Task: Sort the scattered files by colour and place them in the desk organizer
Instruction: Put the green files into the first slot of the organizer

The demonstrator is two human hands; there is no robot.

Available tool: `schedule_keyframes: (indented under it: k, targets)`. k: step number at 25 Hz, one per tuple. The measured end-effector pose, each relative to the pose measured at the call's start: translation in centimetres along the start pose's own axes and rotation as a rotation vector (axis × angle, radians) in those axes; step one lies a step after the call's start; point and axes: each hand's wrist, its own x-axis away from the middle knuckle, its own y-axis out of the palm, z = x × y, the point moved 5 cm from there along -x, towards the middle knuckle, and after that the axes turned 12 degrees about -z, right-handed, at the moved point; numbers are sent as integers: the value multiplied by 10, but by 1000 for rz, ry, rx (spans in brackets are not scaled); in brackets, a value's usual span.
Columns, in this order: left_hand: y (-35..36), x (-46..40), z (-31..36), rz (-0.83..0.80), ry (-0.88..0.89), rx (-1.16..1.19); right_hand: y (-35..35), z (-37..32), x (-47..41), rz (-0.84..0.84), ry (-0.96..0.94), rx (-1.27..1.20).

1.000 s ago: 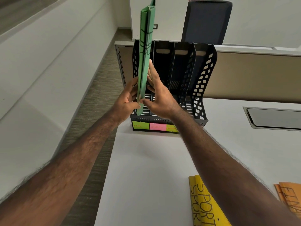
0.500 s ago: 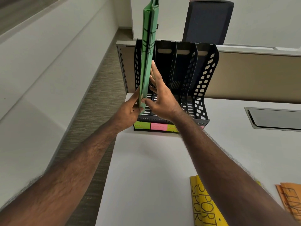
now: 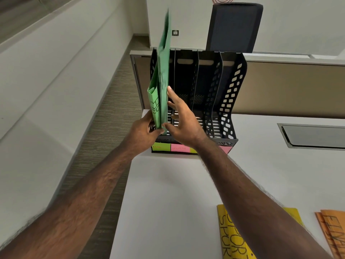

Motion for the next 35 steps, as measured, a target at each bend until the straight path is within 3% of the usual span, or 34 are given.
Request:
schedule_keyframes:
  k: [16, 21, 35]
  targets:
    - [21, 73, 32, 195, -12, -213, 16, -16, 81, 13, 180, 89]
    - [35, 123, 49, 165, 1, -278, 12, -45, 129, 57, 259, 111]
    - [123, 271, 77, 66, 41, -156, 37, -109, 320, 152, 447, 187]
